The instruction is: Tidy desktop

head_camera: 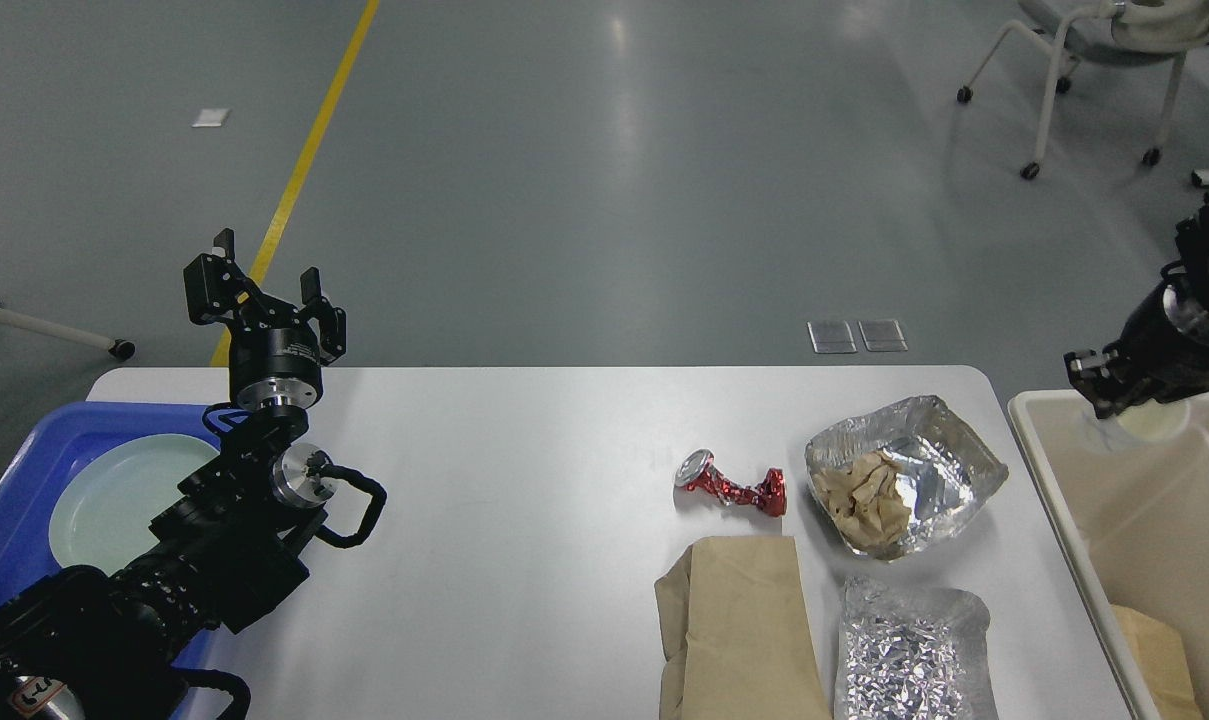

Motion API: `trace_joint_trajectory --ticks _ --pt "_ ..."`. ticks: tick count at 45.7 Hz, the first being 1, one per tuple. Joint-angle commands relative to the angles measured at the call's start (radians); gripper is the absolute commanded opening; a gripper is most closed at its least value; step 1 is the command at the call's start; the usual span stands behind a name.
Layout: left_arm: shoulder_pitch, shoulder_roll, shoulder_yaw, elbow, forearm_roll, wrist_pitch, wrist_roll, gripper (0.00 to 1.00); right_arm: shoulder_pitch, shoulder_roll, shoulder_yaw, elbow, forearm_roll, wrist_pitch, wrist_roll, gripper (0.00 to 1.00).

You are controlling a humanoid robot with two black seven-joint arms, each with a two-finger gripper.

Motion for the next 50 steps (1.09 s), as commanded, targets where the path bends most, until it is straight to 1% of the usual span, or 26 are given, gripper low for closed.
trace_joint_trajectory --ticks 1,6,10,11,12,13,15,16,17,18,35,40,46,50 --pt "0.000 0.000 0.000 0.001 0.000 0.000 0.001 1.00 -0.107 0.016 -0.086 -0.105 0.001 -0.121 0.000 0.00" --pt "0.000 0.000 0.000 0.000 0.000 0.000 0.001 1.00 -0.184 0.037 -0.173 -0.174 0.004 -0.224 0.000 0.00" --pt "0.000 0.000 0.000 0.000 0.000 0.000 0.001 1.00 -0.244 0.049 -0.199 -0.223 0.006 -0.268 0.000 0.00" --pt "0.000 0.000 0.000 0.000 0.000 0.000 0.001 1.00 -0.260 0.051 -0.199 -0.234 0.006 -0.275 0.000 0.04" --pt "0.000 0.000 0.000 0.000 0.000 0.000 0.001 1.00 -0.271 0.051 -0.199 -0.243 0.007 -0.279 0.000 0.10" --pt "0.000 0.000 0.000 0.000 0.000 0.000 0.001 1.00 -0.282 0.052 -0.199 -0.252 0.007 -0.285 0.000 0.19" --pt "0.000 0.000 0.000 0.000 0.000 0.000 -0.001 1.00 -0.299 0.053 -0.199 -0.266 0.007 -0.299 0.000 0.49" --pt "0.000 0.000 0.000 0.001 0.000 0.000 -0.001 1.00 -0.305 0.053 -0.199 -0.272 0.007 -0.307 0.000 0.70" --pt "0.000 0.000 0.000 0.000 0.000 0.000 0.001 1.00 -0.311 0.053 -0.199 -0.277 0.009 -0.314 0.000 0.95" --pt "0.000 0.000 0.000 0.000 0.000 0.000 -0.001 1.00 -0.314 0.053 -0.199 -0.278 0.010 -0.319 -0.002 1.00" --pt "0.000 0.000 0.000 0.000 0.000 0.000 -0.001 1.00 -0.302 0.056 -0.187 -0.268 0.016 -0.322 0.000 1.00" --pt "0.000 0.000 0.000 0.000 0.000 0.000 0.001 1.00 -0.253 0.057 -0.172 -0.254 0.027 -0.311 0.003 1.00" --pt "0.000 0.000 0.000 0.000 0.000 0.000 -0.001 1.00 -0.134 0.053 -0.169 -0.139 0.105 -0.278 0.005 1.00" --pt "0.000 0.000 0.000 0.000 0.000 0.000 -0.001 1.00 -0.026 0.051 -0.167 -0.056 0.179 -0.221 0.005 1.00"
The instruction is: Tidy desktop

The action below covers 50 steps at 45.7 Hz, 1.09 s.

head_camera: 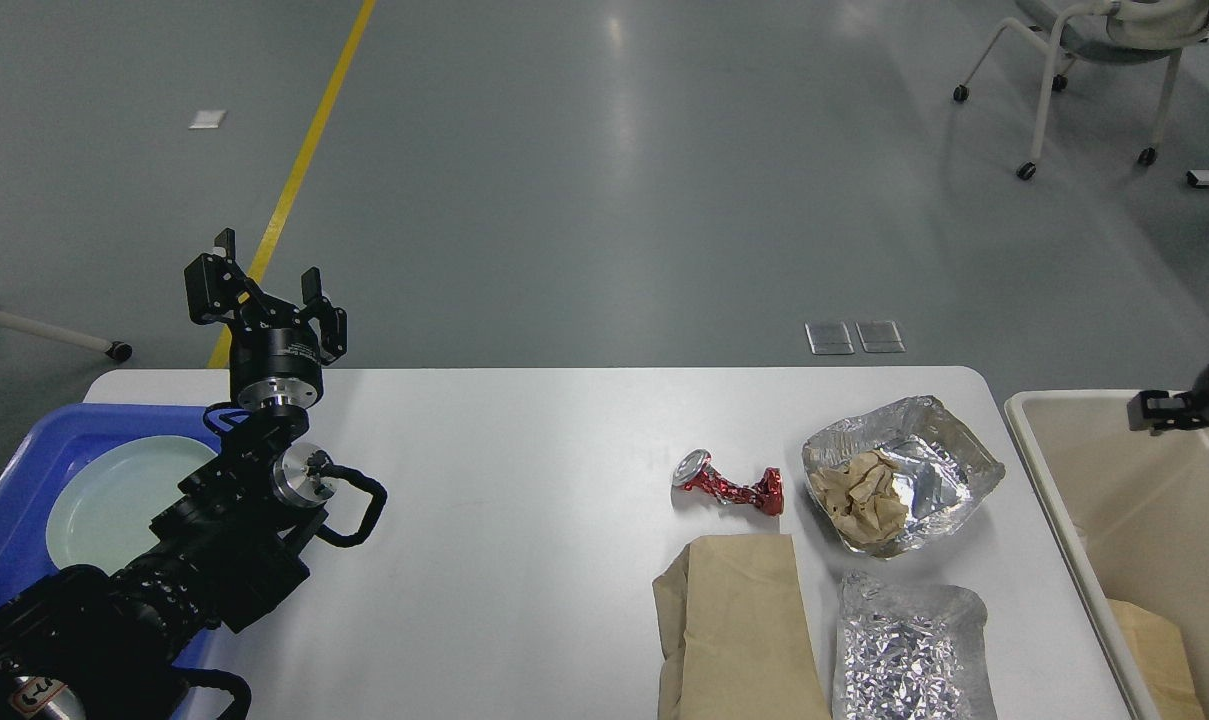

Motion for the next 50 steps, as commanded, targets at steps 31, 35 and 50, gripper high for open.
trace_joint_trajectory --ticks 31,35,50 --pt "0.000 0.000 0.000 0.000 0.000 0.000 0.000 1.00 0.927 0.002 0.103 0.602 0.452 0.423 -0.005 1.00" --pt "0.000 0.000 0.000 0.002 0.000 0.000 0.000 1.00 0.943 0.000 0.149 0.600 0.475 0.423 -0.005 1.00" --pt "0.000 0.000 0.000 0.000 0.000 0.000 0.000 1.00 0.684 0.048 0.144 0.520 0.362 0.423 -0.016 1.00"
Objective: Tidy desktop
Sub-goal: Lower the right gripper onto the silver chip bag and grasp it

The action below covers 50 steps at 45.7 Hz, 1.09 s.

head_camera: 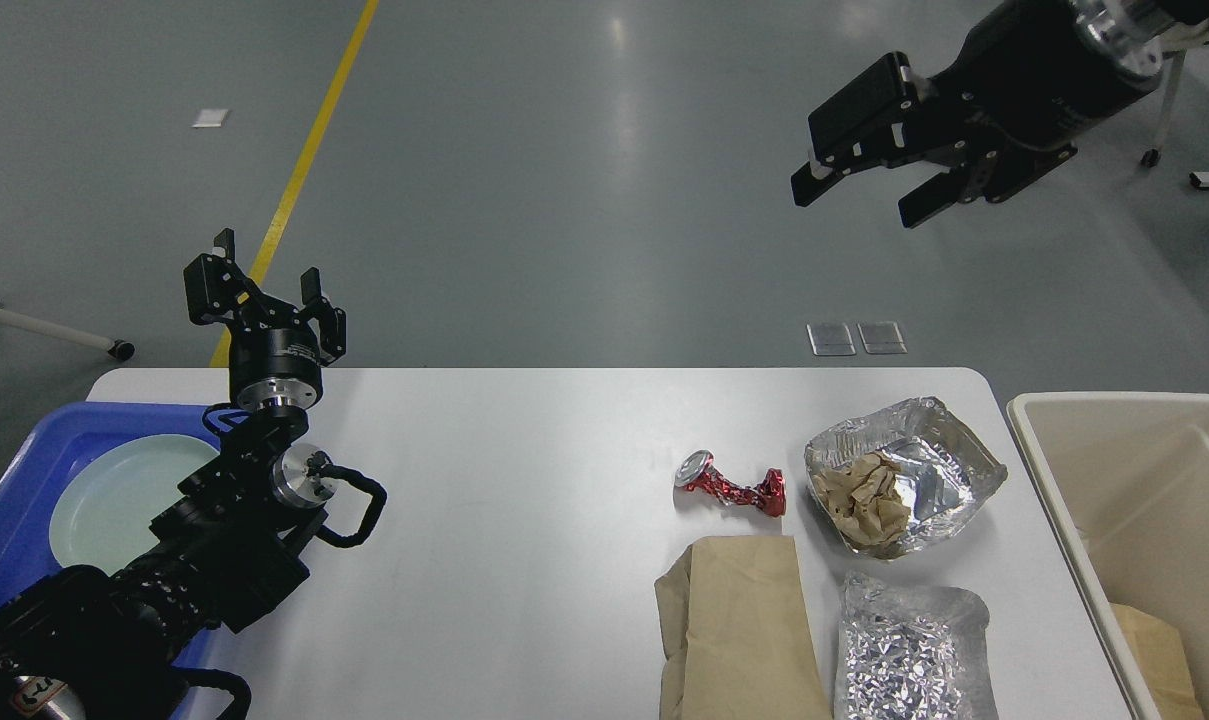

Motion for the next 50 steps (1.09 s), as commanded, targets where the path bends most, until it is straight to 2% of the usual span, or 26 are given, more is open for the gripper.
trace_joint_trajectory --ticks 1,7,21,35,43,50 --pt "0.000 0.000 0.000 0.000 0.000 0.000 0.001 1.00 -0.165 0.015 -0.002 -0.064 -0.098 0.000 -0.005 1.00" --pt "0.000 0.000 0.000 0.000 0.000 0.000 0.000 1.00 -0.364 0.035 -0.006 -0.185 -0.167 0.000 -0.005 1.00" --pt "0.000 0.000 0.000 0.000 0.000 0.000 0.001 1.00 -0.786 0.100 -0.007 -0.529 -0.183 -0.162 -0.003 1.00" --pt "0.000 0.000 0.000 0.000 0.000 0.000 0.001 1.00 -0.969 0.144 0.016 -0.664 -0.158 -0.290 -0.005 1.00" --pt "0.000 0.000 0.000 0.000 0.000 0.000 0.000 1.00 -1.042 0.149 0.034 -0.719 0.009 -0.331 -0.005 1.00" --pt "0.000 0.000 0.000 0.000 0.000 0.000 0.001 1.00 -1.088 0.181 0.036 -0.767 0.043 -0.363 -0.005 0.97"
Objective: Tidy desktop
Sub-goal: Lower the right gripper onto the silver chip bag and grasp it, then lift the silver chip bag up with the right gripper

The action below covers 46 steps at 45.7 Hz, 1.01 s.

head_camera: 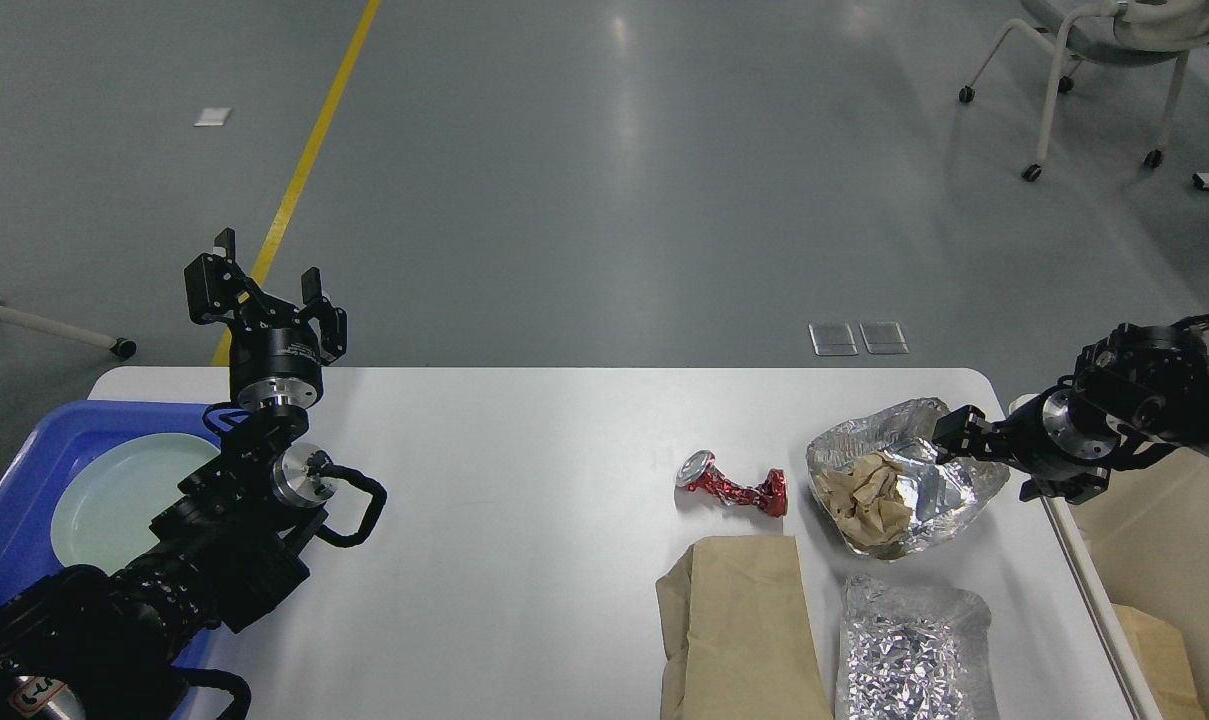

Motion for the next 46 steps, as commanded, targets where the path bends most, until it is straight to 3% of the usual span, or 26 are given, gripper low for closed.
trace_joint_trajectory --ticks 1,9,17,30,37,46 --pt "0.000 0.000 0.000 0.000 0.000 0.000 -0.001 1.00 -0.039 0.020 0.001 -0.035 0.025 -0.029 0.001 0.96" --pt "0.000 0.000 0.000 0.000 0.000 0.000 0.000 1.00 -0.076 0.023 -0.005 -0.039 0.024 -0.043 0.001 0.82" --pt "0.000 0.000 0.000 0.000 0.000 0.000 -0.001 1.00 -0.083 0.023 -0.008 -0.040 0.024 -0.046 0.001 0.54" --pt "0.000 0.000 0.000 0.000 0.000 0.000 -0.001 1.00 -0.100 0.040 -0.011 -0.039 0.024 -0.046 0.002 0.24" --pt "0.000 0.000 0.000 0.000 0.000 0.000 -0.001 1.00 -0.100 0.046 -0.009 -0.040 0.024 -0.046 0.002 0.00" --pt "0.000 0.000 0.000 0.000 0.000 0.000 0.000 1.00 -0.090 0.043 -0.008 -0.039 0.024 -0.040 0.011 0.00"
